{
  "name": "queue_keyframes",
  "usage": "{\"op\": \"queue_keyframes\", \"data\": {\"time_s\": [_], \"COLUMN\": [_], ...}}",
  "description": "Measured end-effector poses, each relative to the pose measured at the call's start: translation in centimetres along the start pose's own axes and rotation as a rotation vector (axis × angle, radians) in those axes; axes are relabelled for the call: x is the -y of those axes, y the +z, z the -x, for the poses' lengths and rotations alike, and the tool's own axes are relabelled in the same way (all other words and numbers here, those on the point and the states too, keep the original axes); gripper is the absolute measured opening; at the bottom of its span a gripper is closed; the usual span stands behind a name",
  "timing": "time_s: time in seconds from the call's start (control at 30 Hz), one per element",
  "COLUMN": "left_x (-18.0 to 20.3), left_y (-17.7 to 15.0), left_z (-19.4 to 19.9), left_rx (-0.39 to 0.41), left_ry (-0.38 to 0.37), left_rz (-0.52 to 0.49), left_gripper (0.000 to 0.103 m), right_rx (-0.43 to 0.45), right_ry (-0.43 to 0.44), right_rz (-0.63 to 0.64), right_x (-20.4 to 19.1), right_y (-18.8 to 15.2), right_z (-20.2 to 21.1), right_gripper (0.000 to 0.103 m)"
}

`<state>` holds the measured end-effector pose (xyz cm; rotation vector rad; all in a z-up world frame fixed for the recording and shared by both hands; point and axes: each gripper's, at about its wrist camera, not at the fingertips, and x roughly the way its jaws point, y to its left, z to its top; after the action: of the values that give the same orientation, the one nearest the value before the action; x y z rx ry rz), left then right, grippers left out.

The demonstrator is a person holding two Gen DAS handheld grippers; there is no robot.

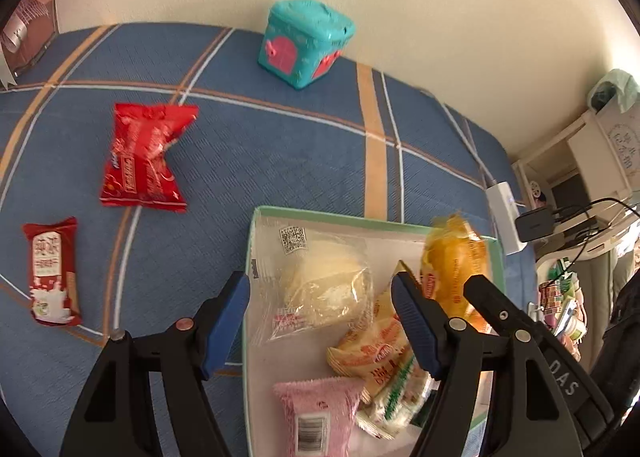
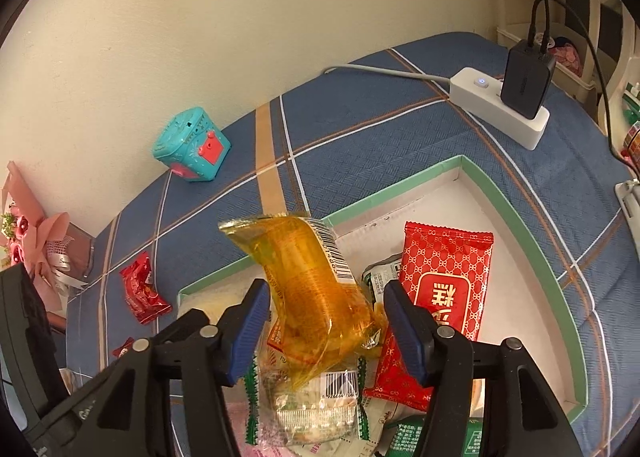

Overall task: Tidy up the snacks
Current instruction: 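Lower the bun and bread bag into the tray and open both grippers, then withdraw both grippers toward the red milk-biscuit box and red candy pack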

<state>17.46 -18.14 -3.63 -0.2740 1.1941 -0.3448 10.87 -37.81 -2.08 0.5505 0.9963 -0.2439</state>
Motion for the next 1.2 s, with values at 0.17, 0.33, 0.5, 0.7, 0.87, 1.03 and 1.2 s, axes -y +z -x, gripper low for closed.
{"op": "queue_keyframes", "data": {"time_s": [0.17, 0.33, 0.5, 0.7, 0.87, 1.03, 1.2], "left_x": [-0.1, -0.3, -0.7, -1.6, -2.3, -2.7, -2.9], "left_y": [-0.3, -1.2, -2.7, -4.3, -4.9, -5.7, -6.5], "left_z": [2.6, 4.2, 5.3, 5.8, 6.7, 7.9, 8.4], "left_rx": [0.023, 0.035, 0.058, 0.032, 0.034, 0.046, 0.041], "left_ry": [0.030, 0.065, 0.096, 0.143, 0.153, 0.166, 0.181], "left_rz": [-0.001, 0.001, 0.011, 0.003, 0.003, -0.010, -0.024], "left_gripper": [0.074, 0.074, 0.074, 0.074, 0.074, 0.074, 0.074], "right_rx": [0.009, 0.008, -0.006, -0.001, 0.008, 0.003, -0.005], "right_ry": [-0.007, -0.012, -0.019, -0.039, -0.044, -0.048, -0.053], "right_rz": [0.011, 0.023, 0.031, 0.063, 0.093, 0.108, 0.105], "right_x": [-0.4, -0.7, -0.8, -1.4, -2.0, -2.1, -1.9], "right_y": [-0.4, -1.5, -2.7, -3.9, -5.0, -6.2, -6.7], "right_z": [1.5, 2.6, 3.2, 4.5, 5.7, 6.4, 6.7], "right_gripper": [0.065, 0.065, 0.065, 0.065, 0.065, 0.065, 0.065]}}
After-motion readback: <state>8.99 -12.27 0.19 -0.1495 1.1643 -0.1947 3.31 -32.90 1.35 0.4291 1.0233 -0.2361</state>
